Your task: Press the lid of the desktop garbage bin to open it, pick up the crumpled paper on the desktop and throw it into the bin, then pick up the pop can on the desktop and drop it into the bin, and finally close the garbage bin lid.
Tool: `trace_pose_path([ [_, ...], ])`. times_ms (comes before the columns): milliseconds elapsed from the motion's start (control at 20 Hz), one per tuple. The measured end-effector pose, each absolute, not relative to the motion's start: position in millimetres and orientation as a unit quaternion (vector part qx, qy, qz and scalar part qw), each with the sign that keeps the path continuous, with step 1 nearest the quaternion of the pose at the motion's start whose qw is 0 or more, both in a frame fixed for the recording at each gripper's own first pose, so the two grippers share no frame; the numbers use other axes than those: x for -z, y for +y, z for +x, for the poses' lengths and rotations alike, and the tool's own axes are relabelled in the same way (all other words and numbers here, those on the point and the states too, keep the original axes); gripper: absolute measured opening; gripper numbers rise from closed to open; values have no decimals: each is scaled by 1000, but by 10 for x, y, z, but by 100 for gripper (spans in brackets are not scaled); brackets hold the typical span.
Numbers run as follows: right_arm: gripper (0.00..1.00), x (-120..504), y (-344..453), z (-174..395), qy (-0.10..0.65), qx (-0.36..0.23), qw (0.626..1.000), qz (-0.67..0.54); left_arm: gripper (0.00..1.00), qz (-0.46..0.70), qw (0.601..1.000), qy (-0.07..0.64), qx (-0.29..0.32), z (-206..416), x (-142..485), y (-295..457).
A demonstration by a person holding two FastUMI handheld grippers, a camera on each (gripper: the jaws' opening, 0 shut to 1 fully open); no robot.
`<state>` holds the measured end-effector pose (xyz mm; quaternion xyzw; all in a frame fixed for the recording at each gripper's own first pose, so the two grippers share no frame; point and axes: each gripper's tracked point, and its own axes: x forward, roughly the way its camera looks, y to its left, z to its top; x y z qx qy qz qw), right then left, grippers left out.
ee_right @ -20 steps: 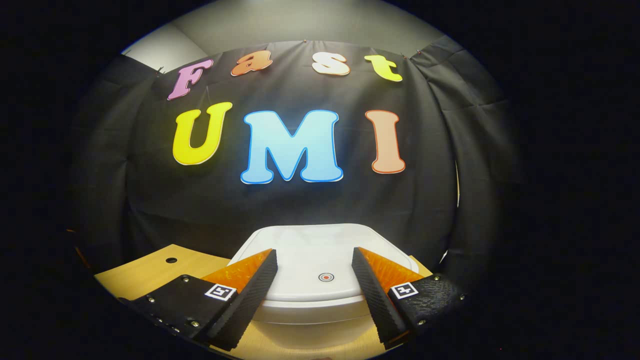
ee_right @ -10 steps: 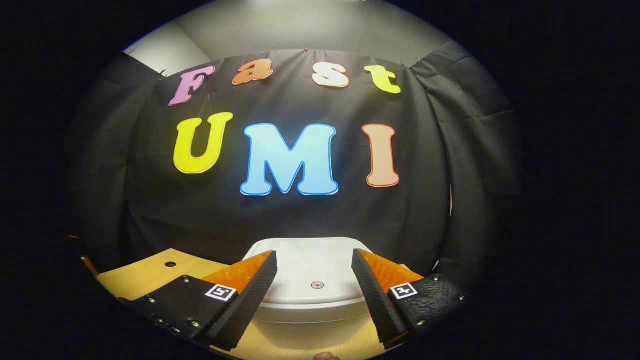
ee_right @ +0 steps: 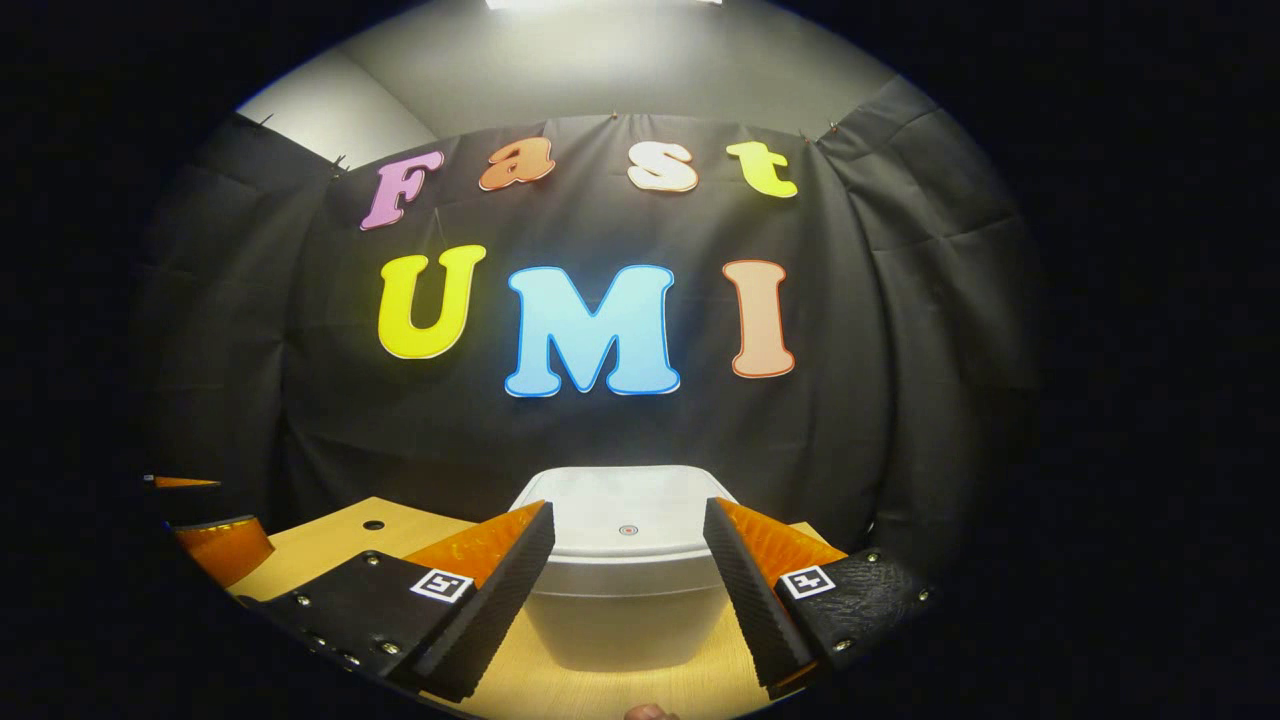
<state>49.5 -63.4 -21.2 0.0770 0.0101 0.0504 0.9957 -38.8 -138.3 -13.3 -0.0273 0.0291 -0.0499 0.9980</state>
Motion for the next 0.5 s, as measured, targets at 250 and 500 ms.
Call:
trace_pose_path([
  [250,96,204,-681,183,0,-60,996,68,100,-23,999,35,32,-411,183,-1396],
  [500,96,105,-677,-84,-12,-53,997,49,100,-27,999,26,31,-396,134,-1343],
])
